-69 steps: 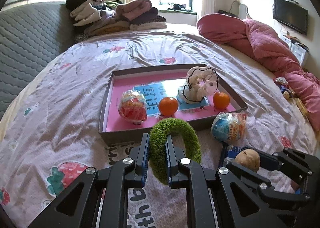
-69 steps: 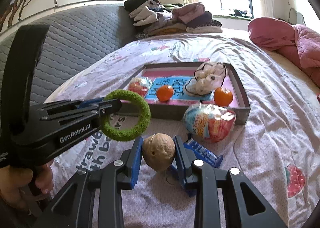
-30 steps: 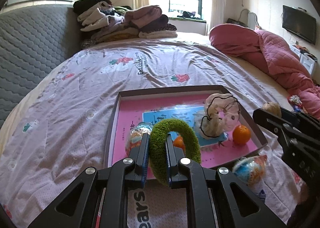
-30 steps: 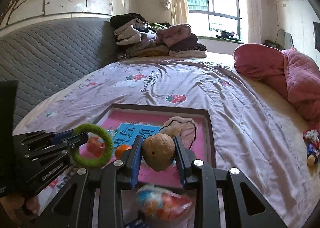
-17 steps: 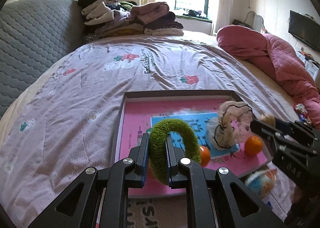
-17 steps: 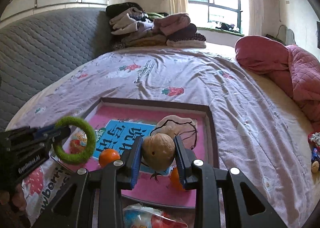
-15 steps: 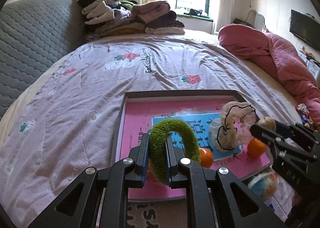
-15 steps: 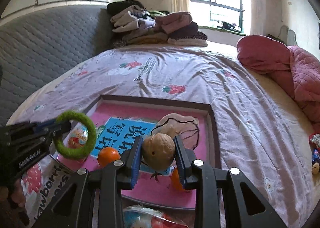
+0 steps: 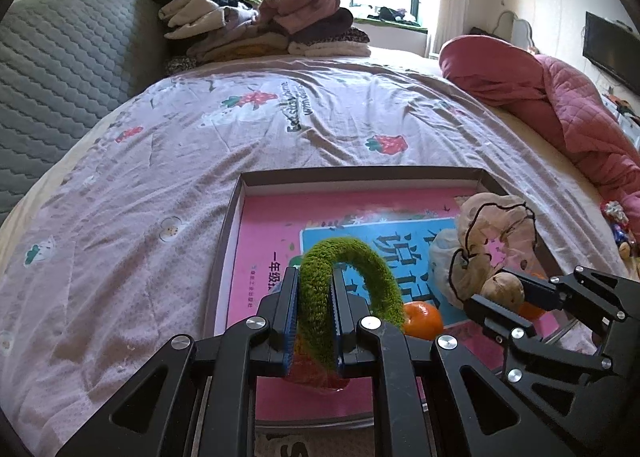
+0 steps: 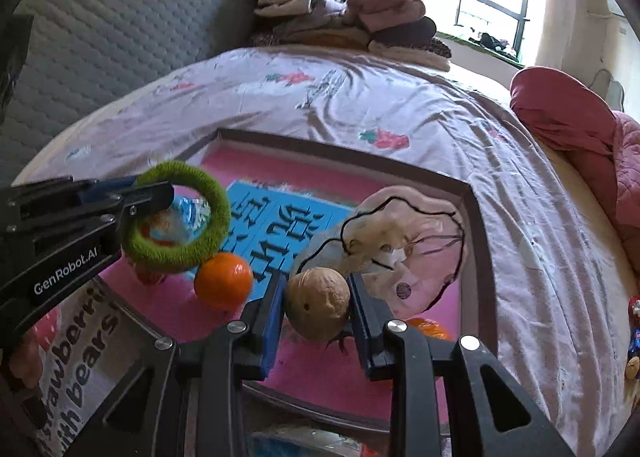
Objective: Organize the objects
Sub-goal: 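Carry the green ring with the left tool while the right tool carries the ball over the tray, then lower the ring into the tray and open the left tool while the right tool releases the ball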
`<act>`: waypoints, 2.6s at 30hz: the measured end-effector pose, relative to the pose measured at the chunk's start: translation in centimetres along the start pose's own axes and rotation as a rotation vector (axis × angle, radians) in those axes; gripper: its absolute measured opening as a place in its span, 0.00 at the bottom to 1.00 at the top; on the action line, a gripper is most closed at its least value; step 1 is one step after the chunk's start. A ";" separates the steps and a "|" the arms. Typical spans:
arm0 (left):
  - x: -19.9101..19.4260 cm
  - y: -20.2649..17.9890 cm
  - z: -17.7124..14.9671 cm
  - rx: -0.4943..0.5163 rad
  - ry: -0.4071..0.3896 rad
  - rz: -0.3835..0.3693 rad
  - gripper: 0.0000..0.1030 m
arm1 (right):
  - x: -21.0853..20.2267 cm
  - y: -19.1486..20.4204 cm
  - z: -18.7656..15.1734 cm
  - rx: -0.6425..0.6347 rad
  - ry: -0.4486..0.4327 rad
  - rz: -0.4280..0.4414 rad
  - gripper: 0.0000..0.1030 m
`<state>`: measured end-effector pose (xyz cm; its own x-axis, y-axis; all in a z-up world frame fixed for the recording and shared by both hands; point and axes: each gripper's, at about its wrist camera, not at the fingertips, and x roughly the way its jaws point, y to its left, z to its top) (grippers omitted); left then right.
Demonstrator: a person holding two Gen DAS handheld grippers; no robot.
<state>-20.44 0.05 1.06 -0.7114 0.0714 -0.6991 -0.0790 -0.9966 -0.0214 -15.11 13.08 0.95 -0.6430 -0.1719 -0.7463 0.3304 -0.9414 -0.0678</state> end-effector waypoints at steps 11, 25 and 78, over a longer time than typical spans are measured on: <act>0.0 -0.6 -0.1 0.034 -0.009 0.017 0.15 | 1.0 0.8 -0.5 -0.034 0.043 -0.024 0.31; 0.1 -0.8 -0.1 0.046 -0.002 -0.013 0.31 | 1.8 0.5 -0.7 -0.012 0.096 -0.027 0.31; -5.5 -0.6 -0.7 0.035 -0.137 -0.028 0.61 | -2.6 -1.6 0.2 0.063 0.001 -0.051 0.40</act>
<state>-16.04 0.28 4.43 -0.7973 0.1064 -0.5941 -0.1229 -0.9923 -0.0128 -14.09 15.04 3.12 -0.6572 -0.1231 -0.7436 0.2530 -0.9654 -0.0638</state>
